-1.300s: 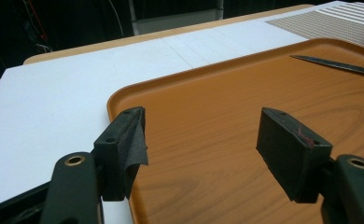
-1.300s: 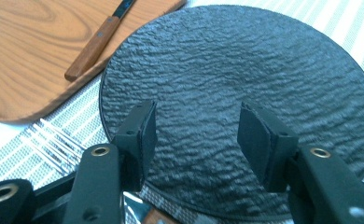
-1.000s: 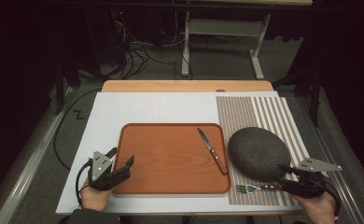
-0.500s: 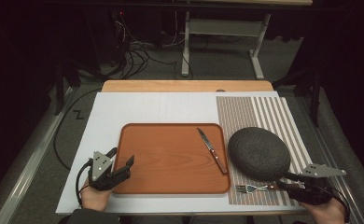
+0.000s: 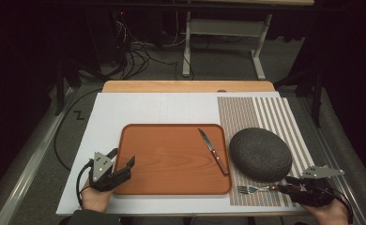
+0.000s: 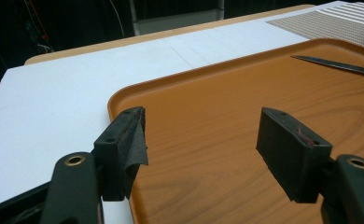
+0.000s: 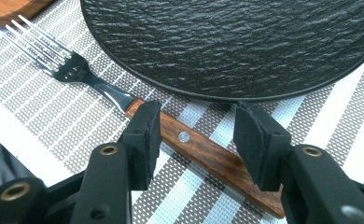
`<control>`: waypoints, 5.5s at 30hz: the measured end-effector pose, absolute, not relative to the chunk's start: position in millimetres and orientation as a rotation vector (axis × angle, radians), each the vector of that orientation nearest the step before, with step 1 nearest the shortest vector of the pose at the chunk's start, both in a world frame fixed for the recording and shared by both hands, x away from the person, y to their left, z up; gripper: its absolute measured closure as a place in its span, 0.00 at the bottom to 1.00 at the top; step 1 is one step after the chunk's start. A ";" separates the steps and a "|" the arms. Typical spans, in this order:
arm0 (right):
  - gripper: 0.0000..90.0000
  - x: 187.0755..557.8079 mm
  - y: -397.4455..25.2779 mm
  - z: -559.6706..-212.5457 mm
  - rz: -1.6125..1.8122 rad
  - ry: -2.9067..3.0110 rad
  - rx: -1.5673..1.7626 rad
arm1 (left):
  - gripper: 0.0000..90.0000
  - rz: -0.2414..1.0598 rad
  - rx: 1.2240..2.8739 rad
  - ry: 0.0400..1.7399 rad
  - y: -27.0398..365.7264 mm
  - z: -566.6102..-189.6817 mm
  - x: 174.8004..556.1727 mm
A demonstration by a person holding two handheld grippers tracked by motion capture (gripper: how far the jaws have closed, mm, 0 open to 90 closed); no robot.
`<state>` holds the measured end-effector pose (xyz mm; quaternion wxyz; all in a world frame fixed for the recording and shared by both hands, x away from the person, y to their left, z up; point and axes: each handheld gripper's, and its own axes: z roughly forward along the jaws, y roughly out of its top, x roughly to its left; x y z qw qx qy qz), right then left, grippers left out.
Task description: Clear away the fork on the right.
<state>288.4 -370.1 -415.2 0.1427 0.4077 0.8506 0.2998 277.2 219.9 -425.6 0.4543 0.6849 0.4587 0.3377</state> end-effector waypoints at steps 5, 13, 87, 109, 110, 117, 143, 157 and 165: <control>0.59 288.2 -368.7 -417.8 0.836 2.492 1.178 | 0.36 0.833 1.691 1.132 219.9 -425.6 277.3; 0.60 287.8 -367.1 -417.4 0.820 2.516 1.153 | 0.37 0.833 1.690 1.133 220.1 -425.6 277.3; 0.88 286.9 -327.3 -404.1 0.784 2.715 0.662 | 0.36 0.813 1.688 1.142 220.8 -425.9 279.0; 0.88 293.1 -311.3 -393.0 0.870 2.701 0.664 | 0.36 0.816 1.685 1.140 220.8 -425.8 278.8; 0.88 294.1 -309.3 -392.6 0.870 2.700 0.669 | 0.37 0.816 1.684 1.140 220.8 -425.8 278.8; 0.88 298.9 -293.1 -388.8 0.868 2.695 0.678 | 0.37 0.815 1.687 1.139 221.3 -425.7 278.7; 0.88 318.8 -225.8 -381.5 0.904 2.695 0.719 | 0.37 0.819 1.687 1.135 221.2 -425.7 278.4; 0.88 330.7 -183.6 -384.5 0.894 2.713 0.724 | 0.37 0.812 1.685 1.132 221.6 -425.6 278.6; 0.88 342.0 -169.5 -387.4 0.867 2.712 0.757 | 0.37 0.811 1.684 1.128 221.8 -425.6 278.5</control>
